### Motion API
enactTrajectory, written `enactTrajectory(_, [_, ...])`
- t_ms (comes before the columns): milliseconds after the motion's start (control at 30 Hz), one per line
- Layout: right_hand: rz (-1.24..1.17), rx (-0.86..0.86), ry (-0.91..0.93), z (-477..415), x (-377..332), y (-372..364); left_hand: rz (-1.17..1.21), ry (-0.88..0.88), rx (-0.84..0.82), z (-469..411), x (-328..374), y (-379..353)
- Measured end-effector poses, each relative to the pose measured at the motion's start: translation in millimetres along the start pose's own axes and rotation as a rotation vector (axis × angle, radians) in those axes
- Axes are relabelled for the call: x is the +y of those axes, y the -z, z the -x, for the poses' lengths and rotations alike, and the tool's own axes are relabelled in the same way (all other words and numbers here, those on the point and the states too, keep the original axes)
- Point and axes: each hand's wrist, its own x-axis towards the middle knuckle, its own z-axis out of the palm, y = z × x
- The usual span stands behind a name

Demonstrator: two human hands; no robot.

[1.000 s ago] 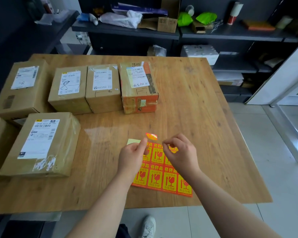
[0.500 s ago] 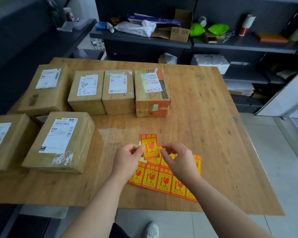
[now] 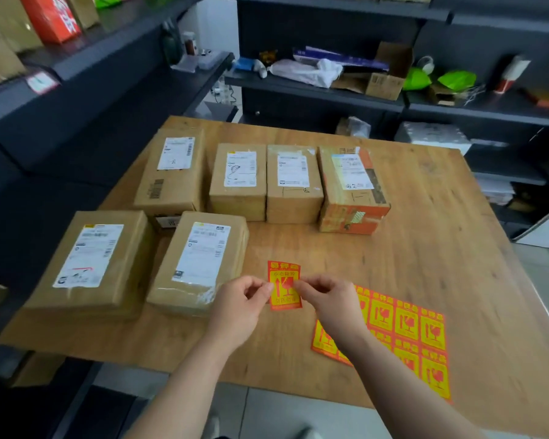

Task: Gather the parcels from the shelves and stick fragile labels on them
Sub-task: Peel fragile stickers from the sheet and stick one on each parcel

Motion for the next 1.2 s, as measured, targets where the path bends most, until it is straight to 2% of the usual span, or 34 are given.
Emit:
enactTrajectory(200, [-0.047,-0.061,-0.044,15.4,-19.9,-75.2,-0.035,0.019,0.010,-1.8,-30.6,75.0])
enactTrajectory(467, [-0.085,0.060,-0.120,24.7,-31.0,-138.4,-0.130,-0.022,-0.068,-26.6,-53.2,132.8])
enactTrajectory(600, [-0.027,0.153,-0.171,25.3,-32.0,-147.5,-0.270,-0.042,-0.105,-38.4,-52.2,135.7])
enactTrajectory(733, [0.128,0.211,-0.209,22.3,-30.1,-145.8,-0.497,-0.111,-0.156,-44.3,-47.0,127.0])
enactTrajectory(933, [0.243,0.208,-0.230,7.9,-28.1,-138.4,-0.711,-0.246,-0.135,-53.0,-41.0,115.3])
enactTrajectory(1200, [0.252,0.170,-0.265,-1.9,-21.1,-135.1,-0.823,-0.168,-0.223,-63.9,-38.9,110.8])
